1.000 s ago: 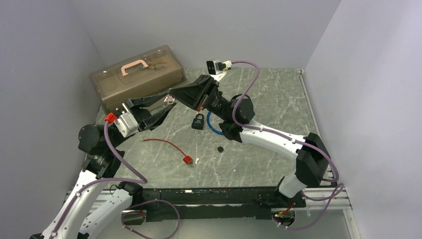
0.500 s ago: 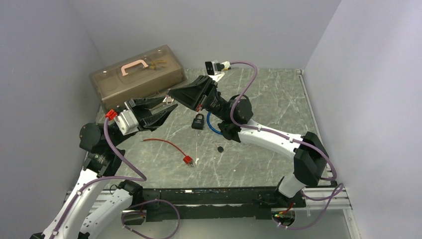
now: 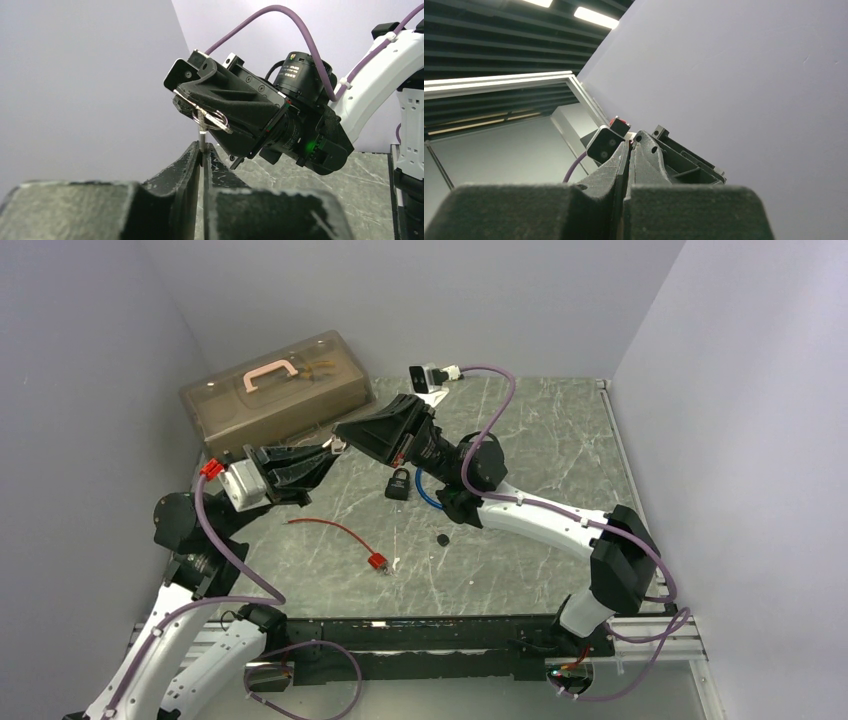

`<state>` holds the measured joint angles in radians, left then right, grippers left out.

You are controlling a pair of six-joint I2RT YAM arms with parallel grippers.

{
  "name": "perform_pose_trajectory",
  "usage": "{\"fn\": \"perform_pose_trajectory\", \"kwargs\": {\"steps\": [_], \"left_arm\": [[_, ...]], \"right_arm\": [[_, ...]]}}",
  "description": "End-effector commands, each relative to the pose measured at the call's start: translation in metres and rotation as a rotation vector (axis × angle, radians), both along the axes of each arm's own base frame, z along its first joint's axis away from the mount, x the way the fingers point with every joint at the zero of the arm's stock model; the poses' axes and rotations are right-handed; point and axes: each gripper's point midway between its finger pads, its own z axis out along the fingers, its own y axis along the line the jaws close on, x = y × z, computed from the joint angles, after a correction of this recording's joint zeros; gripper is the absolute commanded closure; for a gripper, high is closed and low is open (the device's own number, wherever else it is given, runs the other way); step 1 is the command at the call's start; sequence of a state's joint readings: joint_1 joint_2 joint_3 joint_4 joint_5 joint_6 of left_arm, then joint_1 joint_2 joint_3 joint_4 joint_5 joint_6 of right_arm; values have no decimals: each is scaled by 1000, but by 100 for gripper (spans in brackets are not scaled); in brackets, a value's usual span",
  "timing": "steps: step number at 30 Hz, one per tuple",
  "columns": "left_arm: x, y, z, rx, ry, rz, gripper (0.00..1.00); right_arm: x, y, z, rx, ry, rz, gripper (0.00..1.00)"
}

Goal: Unlock with the key
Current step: Pick up the key from the center of the board.

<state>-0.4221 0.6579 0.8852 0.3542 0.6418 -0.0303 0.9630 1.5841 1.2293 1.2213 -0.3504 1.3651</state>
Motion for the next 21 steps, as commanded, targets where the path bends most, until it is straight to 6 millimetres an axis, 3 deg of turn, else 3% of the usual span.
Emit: {"fn": "perform_pose_trajectory", "kwargs": {"steps": [1,2,8,16,21], "left_arm": [[-8,12,25,-70,-36,37,96],[-6,14,25,-68,-39,52,100],[0,20,19,15,-114,139,100],[-8,13,-26,399,-175,110,100],[-17,9,-50,569,-102,9,100]], "right_arm": [[-13,-11,20,71,-73,2,100],[-13,-12,20,72,-72,1,100],[-15,-14,16,37,-61,-6,100],[-3,-40,-9,-126,-26,-91,66],[0,-42,-21,-306,-68,-161,58]]}}
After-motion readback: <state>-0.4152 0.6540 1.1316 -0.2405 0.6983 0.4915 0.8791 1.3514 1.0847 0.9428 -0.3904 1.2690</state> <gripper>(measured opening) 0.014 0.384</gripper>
